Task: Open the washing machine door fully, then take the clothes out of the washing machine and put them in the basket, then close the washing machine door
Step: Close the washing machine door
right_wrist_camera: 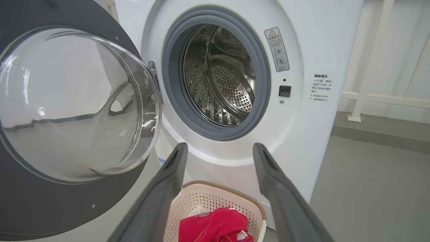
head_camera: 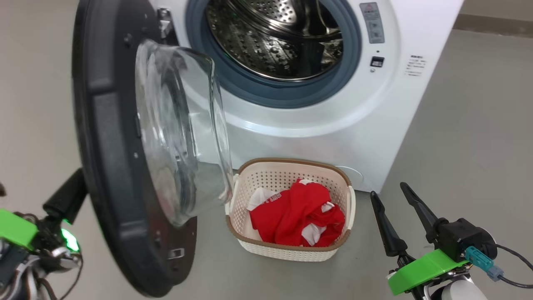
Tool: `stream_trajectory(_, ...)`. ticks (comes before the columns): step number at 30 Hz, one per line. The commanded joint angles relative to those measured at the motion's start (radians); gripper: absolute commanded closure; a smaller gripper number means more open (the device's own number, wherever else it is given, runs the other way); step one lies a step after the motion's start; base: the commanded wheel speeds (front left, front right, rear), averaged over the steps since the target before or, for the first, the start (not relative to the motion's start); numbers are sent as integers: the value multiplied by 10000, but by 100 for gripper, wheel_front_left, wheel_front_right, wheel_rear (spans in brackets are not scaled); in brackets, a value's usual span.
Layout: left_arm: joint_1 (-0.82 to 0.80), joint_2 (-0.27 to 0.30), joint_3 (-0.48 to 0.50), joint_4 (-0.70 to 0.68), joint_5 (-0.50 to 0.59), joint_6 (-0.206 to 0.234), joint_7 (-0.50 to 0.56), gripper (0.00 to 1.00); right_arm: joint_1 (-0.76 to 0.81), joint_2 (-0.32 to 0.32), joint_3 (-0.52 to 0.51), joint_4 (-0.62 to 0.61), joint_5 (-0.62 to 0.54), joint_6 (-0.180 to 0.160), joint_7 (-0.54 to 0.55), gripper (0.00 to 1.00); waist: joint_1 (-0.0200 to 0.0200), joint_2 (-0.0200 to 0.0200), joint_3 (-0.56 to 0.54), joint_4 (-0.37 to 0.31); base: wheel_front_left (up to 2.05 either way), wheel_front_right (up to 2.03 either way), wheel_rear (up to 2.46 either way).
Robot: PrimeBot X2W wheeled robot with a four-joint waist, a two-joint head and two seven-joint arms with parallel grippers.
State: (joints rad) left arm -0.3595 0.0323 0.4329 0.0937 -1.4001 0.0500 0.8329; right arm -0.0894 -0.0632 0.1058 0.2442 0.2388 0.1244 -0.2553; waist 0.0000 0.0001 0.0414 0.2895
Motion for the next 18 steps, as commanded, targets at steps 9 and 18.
stream_trajectory(9,435,180,-741,-1088,-824,238,-454,100,-478,-20,153,-245,-3,63,-65,0,0,-1,176,-613,0,0,0)
stream_trajectory(18,596,180,-1018,-1302,-1144,294,-748,100,-558,-43,103,-262,-31,63,-65,0,0,-1,239,-1091,0,0,0)
